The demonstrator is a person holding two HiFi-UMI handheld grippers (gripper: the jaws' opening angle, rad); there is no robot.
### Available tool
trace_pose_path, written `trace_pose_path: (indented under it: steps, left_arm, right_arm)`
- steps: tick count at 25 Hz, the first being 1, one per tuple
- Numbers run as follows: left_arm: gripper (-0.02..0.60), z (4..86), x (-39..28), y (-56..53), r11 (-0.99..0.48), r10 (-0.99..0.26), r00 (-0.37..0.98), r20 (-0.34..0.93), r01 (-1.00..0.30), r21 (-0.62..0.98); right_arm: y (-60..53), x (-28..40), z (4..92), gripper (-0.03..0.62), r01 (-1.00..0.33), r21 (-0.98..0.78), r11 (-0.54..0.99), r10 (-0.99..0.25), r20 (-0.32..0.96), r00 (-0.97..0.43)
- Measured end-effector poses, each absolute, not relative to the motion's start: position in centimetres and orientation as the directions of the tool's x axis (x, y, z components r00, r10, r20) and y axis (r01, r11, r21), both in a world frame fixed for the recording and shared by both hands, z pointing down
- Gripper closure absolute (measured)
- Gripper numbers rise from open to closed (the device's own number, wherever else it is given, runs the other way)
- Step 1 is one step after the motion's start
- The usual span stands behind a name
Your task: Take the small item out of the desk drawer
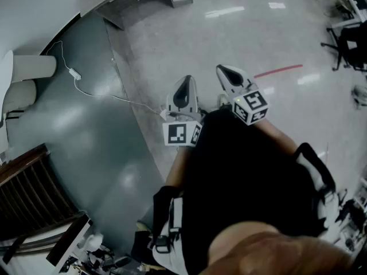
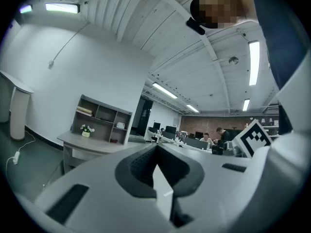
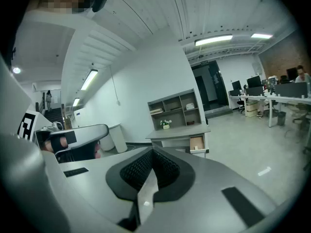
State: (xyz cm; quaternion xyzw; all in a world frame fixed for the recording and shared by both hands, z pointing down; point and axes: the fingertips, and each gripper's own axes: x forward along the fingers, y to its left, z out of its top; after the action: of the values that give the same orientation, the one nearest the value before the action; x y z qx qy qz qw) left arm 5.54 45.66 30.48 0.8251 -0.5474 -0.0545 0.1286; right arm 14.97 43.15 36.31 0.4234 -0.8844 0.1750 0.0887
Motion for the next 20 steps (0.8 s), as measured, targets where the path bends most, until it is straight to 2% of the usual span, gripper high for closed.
trace_pose_path:
  steps: [6, 20]
  left_arm:
    - [0.583, 31.5, 4.5, 45.8, -0.404, -0.903, 0.425, 0.065, -0.889, 0.214]
    - [0.583, 31.5, -2.0, 45.3, -0.395, -0.905, 0.423, 0.052, -0.878, 0.269]
  right_arm:
    - [43.0, 14.0, 36.6, 0.595, -0.784, -0.229, 0.577, -0.721, 0.308, -0.621]
    - [42.3, 8.9, 37.2, 0.594, -0.817, -0.260, 0.515, -0.757, 0.309, -0.576]
